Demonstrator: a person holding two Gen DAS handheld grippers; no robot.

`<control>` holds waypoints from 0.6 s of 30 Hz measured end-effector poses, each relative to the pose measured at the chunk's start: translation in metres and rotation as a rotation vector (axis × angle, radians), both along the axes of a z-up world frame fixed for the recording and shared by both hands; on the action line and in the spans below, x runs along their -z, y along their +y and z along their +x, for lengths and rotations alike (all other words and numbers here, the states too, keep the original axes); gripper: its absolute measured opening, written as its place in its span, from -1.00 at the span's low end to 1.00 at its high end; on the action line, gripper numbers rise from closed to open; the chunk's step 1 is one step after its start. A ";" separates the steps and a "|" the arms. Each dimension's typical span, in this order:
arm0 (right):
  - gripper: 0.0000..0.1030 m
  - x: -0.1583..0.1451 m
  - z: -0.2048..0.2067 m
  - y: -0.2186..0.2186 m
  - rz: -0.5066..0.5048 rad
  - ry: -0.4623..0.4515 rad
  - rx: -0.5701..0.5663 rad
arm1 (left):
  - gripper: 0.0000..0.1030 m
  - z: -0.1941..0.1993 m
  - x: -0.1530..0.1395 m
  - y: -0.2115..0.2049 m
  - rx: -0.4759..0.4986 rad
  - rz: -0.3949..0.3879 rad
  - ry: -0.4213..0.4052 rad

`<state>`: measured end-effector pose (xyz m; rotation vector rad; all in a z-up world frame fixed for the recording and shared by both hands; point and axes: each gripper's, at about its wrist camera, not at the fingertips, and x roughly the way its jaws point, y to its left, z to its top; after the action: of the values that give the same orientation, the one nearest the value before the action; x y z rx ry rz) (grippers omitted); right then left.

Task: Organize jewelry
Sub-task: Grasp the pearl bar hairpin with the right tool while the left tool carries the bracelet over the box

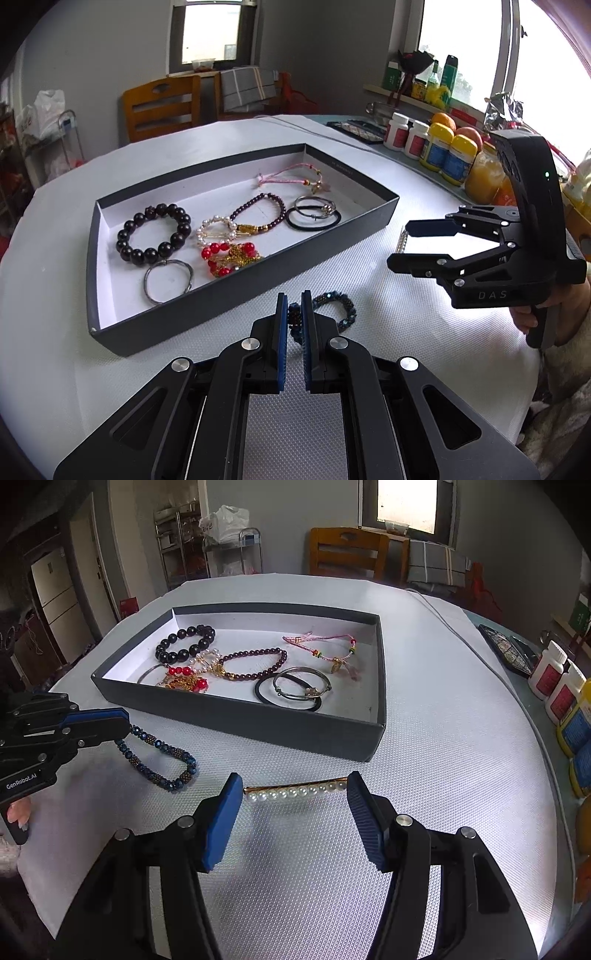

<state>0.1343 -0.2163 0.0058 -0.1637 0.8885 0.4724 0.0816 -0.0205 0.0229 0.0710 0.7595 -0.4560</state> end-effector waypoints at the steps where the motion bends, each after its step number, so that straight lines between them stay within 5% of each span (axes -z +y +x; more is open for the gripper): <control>1: 0.13 -0.003 -0.001 0.000 0.013 -0.001 -0.006 | -0.86 -0.001 -0.002 0.000 0.002 -0.011 -0.002; 8: 0.13 -0.025 0.001 0.008 0.034 -0.040 -0.048 | -0.86 -0.001 -0.024 0.003 0.010 -0.048 -0.019; 18: 0.13 -0.059 0.049 0.026 0.108 -0.083 -0.059 | -0.86 0.026 -0.076 0.023 -0.084 0.048 -0.137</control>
<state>0.1833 -0.1899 0.0653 -0.1099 0.7770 0.5637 0.1080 0.0024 0.0986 0.1134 0.6367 -0.3493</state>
